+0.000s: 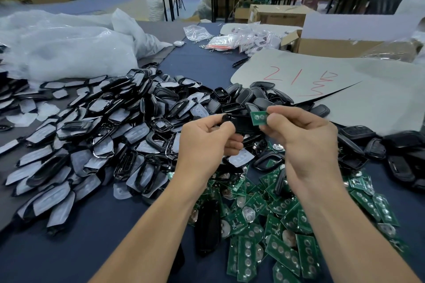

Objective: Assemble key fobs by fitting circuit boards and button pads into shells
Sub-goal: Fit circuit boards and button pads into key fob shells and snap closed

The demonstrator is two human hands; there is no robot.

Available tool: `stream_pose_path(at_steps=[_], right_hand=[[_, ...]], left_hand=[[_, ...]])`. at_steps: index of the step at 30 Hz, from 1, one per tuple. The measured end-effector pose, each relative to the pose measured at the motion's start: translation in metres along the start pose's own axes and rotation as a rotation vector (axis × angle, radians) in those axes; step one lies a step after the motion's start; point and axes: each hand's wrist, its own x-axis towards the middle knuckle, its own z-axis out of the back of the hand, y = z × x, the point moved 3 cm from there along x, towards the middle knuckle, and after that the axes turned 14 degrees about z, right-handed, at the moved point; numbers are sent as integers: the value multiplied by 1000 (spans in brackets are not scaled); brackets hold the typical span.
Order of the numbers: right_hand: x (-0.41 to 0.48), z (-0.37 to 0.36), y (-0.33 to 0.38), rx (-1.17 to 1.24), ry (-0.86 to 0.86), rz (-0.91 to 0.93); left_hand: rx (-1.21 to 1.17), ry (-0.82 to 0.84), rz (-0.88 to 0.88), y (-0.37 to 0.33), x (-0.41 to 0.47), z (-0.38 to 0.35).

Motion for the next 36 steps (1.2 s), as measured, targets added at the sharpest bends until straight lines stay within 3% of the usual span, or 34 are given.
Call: stream_pose_path(at_steps=[10, 20, 29, 36], right_hand=[[-1, 3, -6, -320, 24, 99], [1, 5, -9, -405, 51, 75], [-5, -3, -10, -525, 124, 108], [-4, -4, -16, -402, 111, 21]], left_hand=[[121, 66, -190, 3, -4, -10], [113, 63, -241, 2, -8, -9], [106, -105, -266, -1, -12, -3], [212, -215, -357, -3, -17, -4]])
